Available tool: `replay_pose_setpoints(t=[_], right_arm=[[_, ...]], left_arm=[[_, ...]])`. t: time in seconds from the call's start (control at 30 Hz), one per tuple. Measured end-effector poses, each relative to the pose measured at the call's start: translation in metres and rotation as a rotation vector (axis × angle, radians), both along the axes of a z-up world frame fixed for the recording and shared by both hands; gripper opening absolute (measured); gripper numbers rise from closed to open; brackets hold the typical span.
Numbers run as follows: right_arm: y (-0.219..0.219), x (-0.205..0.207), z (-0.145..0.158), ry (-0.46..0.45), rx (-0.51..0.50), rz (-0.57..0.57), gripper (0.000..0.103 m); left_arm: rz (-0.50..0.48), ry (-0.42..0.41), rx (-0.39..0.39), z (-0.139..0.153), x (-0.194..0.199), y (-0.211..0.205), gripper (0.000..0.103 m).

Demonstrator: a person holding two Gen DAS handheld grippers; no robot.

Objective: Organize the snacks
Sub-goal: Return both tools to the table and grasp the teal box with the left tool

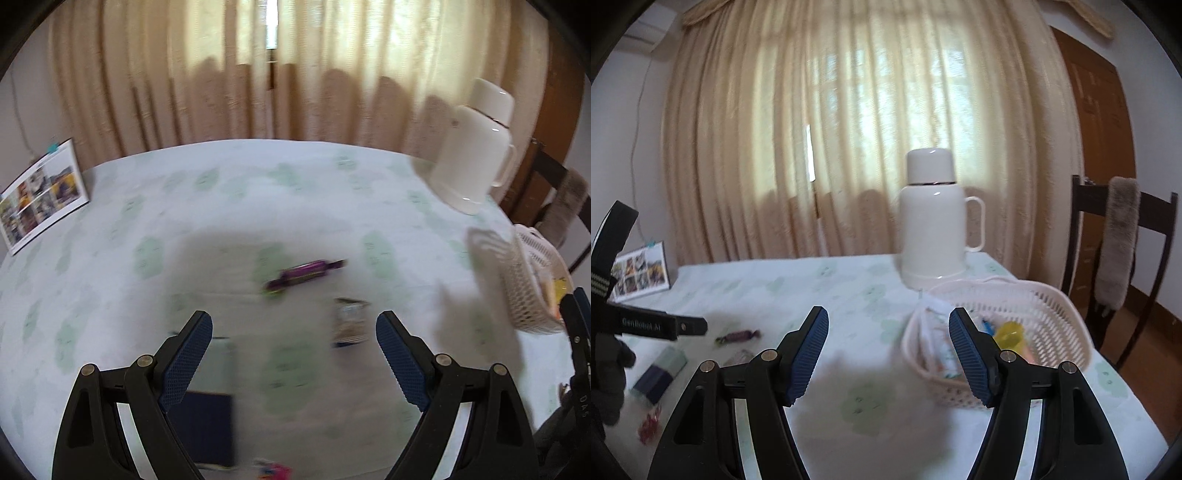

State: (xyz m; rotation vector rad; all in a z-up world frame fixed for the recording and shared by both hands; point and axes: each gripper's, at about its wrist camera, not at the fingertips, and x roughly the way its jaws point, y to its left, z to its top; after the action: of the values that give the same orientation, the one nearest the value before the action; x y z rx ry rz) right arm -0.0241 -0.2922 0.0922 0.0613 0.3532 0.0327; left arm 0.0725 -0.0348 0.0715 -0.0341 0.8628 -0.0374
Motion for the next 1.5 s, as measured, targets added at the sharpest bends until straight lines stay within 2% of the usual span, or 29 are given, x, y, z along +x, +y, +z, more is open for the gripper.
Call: replay_pose_setpoints(t=[0.4, 0.67, 0.8, 0.97, 1.03, 1.1, 1.33, 1.5], right_arm=[[0.023, 0.007, -0.014, 0.093, -0.053, 0.133, 0.069], [0.022, 0.009, -0.015, 0.105, -0.049, 0.139, 0.07], [0.025, 0.01, -0.015, 0.105, -0.06, 0.153, 0.071], [0.025, 0.01, -0.015, 0.11, -0.061, 0.162, 0.071], [0.026, 0.011, -0.015, 0.114, -0.063, 0.163, 0.071], [0.026, 0.012, -0.016, 0.12, -0.065, 0.161, 0.071], [0.028, 0.015, -0.018, 0.146, -0.069, 0.133, 0.071], [0.042, 0.023, -0.023, 0.209, -0.052, 0.185, 0.071]], left_arm=[[0.099, 0.086, 0.044, -0.036, -0.009, 0.051, 0.088], [0.111, 0.122, 0.034, -0.053, -0.012, 0.062, 0.087], [0.116, 0.137, 0.024, -0.059, -0.012, 0.065, 0.083], [0.133, 0.135, 0.022, -0.064, -0.017, 0.07, 0.069], [0.129, 0.125, 0.022, -0.063, -0.019, 0.07, 0.055], [0.127, 0.116, 0.027, -0.061, -0.02, 0.07, 0.048], [0.109, 0.075, -0.012, -0.054, -0.025, 0.073, 0.046], [0.119, 0.035, -0.025, -0.044, -0.029, 0.077, 0.046]])
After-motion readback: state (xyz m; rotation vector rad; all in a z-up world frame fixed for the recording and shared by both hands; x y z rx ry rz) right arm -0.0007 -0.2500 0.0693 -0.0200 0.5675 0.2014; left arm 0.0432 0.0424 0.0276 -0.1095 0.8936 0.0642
